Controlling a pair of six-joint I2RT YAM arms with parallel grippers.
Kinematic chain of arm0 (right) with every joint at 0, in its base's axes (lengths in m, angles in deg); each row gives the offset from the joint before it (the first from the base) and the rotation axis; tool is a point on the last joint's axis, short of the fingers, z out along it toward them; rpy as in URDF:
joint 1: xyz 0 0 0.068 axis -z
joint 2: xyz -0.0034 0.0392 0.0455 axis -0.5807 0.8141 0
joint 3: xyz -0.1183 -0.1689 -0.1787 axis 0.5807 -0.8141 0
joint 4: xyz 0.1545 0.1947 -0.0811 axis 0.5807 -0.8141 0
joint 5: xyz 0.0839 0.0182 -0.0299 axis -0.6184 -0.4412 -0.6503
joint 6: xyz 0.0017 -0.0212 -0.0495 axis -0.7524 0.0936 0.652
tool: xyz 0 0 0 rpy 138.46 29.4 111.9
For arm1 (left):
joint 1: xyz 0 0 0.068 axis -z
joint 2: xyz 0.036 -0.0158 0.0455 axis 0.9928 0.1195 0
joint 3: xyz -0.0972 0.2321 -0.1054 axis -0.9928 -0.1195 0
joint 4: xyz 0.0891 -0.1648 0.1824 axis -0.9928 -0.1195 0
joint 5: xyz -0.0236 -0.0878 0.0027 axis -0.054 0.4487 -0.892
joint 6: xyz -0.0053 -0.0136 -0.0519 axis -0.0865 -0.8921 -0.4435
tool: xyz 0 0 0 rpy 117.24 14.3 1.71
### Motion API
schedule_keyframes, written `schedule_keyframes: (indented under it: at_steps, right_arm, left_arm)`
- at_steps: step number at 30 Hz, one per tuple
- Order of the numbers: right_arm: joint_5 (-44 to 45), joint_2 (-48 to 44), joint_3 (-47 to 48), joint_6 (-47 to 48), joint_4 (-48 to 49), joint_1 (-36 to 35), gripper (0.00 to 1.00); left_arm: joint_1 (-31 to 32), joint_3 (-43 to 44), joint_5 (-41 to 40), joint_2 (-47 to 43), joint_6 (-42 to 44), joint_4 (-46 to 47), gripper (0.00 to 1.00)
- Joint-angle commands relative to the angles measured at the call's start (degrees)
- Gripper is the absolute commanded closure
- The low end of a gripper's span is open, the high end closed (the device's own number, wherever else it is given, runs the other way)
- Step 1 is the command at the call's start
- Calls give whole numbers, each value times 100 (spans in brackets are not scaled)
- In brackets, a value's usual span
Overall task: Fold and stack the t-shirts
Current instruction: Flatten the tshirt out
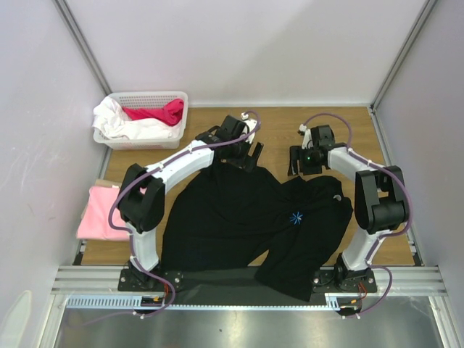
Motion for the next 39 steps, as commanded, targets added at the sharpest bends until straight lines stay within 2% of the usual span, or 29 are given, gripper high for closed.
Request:
schedule_keyframes:
  at_steps: [1,13,17,18,20,21,26,34,39]
  right_arm:
    - [232,63,-34,222,204,-166,31]
    - [742,266,-157,371,90,-307,34]
    - [795,362,-140,283,125,-316,42]
    - [821,389,-140,275,134,-325,45]
    - [848,433,-122,283,152,-334,59]
    - [865,450,-105,275,161,-334,69]
    - [865,407,79,161,135,-325,100]
    - [1006,90,958,-226,151,-26,100]
    - [909,431,1257,-376,433,290,100]
  left_arm:
    - [-21,-13,-237,-73,115,65,9]
    - [-30,-224,-369,-170,229,-23,9]
    - [-30,-233,-395,-187,273,-41,9]
    - [-21,-233,-422,-187,282,-41,9]
    - [-21,-233,-440,-196,299,-58,9]
    - [-21,-224,-466,-196,308,-58,9]
    - [-39,-198,-519,-187,326,-76,9]
    - [-39,-180,-449,-126,317,3,9]
    - [-47,-207,-413,-47,290,56,9]
